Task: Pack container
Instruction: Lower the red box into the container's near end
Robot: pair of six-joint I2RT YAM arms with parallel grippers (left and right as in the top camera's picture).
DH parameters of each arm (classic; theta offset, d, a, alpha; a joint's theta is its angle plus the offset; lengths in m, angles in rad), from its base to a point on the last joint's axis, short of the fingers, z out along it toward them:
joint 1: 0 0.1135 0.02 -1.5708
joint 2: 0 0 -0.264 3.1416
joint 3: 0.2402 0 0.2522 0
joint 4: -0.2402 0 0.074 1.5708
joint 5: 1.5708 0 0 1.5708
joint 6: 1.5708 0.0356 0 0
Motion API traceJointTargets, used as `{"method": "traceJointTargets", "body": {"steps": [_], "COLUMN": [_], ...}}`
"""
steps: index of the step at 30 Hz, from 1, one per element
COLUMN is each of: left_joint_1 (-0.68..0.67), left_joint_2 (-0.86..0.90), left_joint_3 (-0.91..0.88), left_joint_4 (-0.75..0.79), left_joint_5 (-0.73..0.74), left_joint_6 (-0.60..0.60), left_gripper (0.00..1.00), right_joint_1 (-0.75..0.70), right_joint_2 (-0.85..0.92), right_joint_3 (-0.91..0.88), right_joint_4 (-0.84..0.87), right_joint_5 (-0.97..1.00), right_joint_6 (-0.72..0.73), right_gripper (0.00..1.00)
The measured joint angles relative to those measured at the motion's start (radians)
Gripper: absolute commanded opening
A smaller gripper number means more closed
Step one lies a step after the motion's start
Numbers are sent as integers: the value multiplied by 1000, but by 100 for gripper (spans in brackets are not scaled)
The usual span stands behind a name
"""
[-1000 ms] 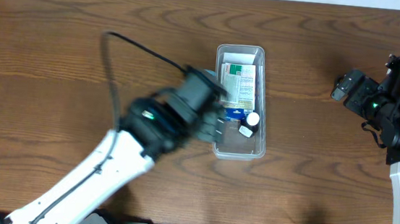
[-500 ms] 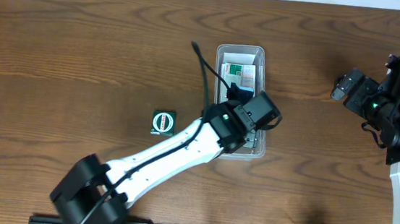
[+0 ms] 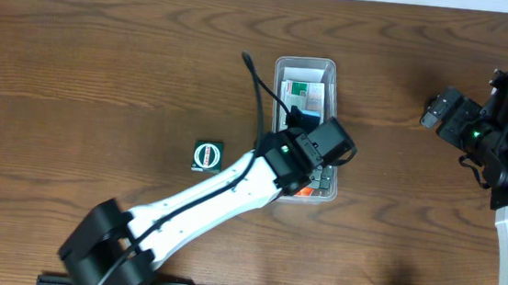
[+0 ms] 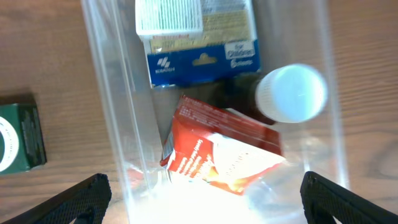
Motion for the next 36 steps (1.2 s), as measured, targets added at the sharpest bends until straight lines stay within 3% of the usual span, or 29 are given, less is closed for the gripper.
{"method": "traceJointTargets", "body": {"steps": [9, 18, 22, 29, 36], "left_joint_1": [24, 54, 42, 42, 42], "left_joint_2": [-227, -209, -117, 23, 90], "left_joint_3": [4, 6, 6, 6, 6], "left_joint_4": [2, 13, 15, 15, 56], "left_joint_5": [-3, 27, 58, 106, 100], "left_joint_6": [195, 286, 310, 322, 354], "left_gripper": [99, 39, 22, 15, 15], "right_joint_1": [0, 0, 0, 0, 0], "right_joint_2": [0, 0, 0, 0, 0], "right_joint_3": [0, 0, 0, 0, 0], "right_joint_4": [0, 0, 0, 0, 0], "right_joint_5": [0, 0, 0, 0, 0], "right_joint_6": [0, 0, 0, 0, 0], "right_gripper": [99, 99, 99, 99, 99]}}
